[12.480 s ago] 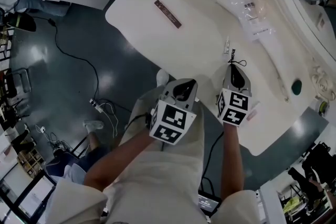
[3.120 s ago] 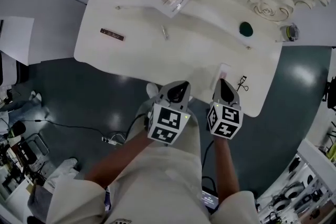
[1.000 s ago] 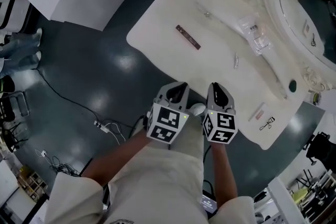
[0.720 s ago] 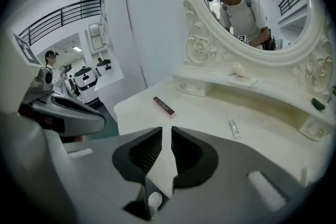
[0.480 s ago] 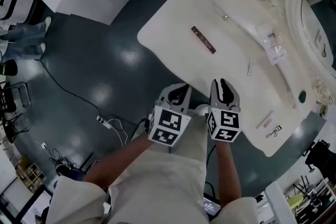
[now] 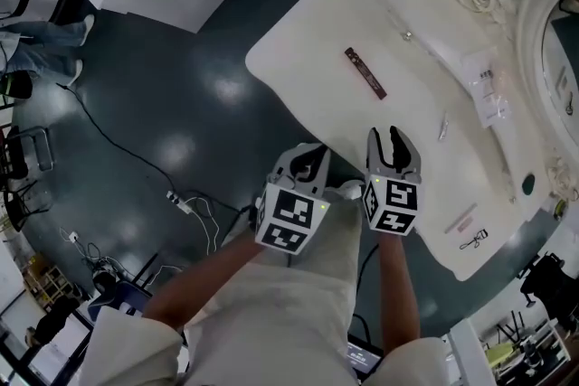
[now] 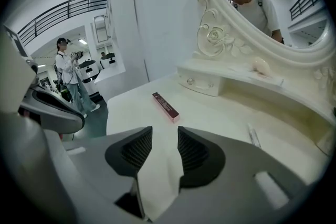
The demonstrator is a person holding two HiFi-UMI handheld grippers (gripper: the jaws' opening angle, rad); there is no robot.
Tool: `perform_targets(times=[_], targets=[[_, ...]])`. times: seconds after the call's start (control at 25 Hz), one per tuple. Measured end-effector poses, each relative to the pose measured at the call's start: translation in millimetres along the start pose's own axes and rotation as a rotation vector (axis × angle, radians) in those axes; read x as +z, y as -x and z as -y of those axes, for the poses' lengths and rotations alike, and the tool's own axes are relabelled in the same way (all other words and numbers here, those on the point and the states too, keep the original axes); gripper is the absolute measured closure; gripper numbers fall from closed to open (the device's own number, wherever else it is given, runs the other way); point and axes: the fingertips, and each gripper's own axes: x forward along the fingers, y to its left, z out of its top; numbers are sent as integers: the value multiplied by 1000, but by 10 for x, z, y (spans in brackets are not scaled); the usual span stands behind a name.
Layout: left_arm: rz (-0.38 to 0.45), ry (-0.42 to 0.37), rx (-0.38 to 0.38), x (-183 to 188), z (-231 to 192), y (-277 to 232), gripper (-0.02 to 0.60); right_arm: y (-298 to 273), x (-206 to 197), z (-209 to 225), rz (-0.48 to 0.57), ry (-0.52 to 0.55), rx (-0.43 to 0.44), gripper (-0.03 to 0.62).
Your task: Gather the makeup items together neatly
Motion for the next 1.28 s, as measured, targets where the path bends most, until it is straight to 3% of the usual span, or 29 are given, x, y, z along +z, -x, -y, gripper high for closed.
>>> perform_targets(times=[0.36,0.68,1.12,1.28], targets=[[1,31,14,-2,-119,-84,577,-302,61,-55,6,-106,26,430],[-8,54,32,-48,-280,-94,577,-507,113,-10,11,-107,-4,404],[-15,70,43,-72,-354,-94,577,-649,163,122,2,55,18,375],[-17,66,41,-64,-341,-106,577,-720,147,68,-21,101,75,375]])
